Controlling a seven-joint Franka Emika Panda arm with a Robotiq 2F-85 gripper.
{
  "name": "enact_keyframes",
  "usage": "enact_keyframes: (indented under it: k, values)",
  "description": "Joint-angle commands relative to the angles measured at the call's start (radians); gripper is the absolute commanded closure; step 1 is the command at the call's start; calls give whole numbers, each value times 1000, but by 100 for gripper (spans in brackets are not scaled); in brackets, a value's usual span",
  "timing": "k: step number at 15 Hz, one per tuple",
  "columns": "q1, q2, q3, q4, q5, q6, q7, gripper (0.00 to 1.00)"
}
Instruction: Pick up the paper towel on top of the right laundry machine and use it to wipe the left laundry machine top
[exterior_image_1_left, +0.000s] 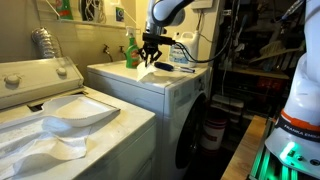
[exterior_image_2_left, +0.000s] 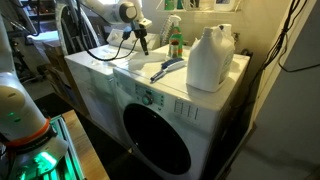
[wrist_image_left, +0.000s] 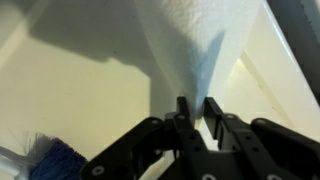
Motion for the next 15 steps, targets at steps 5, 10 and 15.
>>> enact_keyframes:
  k: [5, 10, 15]
  values:
    - [5, -54, -22, -27, -10, -132, -88, 15]
    - [24, -149, 2, 24, -41, -431, -14, 0]
    - [-8, -280, 16, -14, -44, -599, -131, 0]
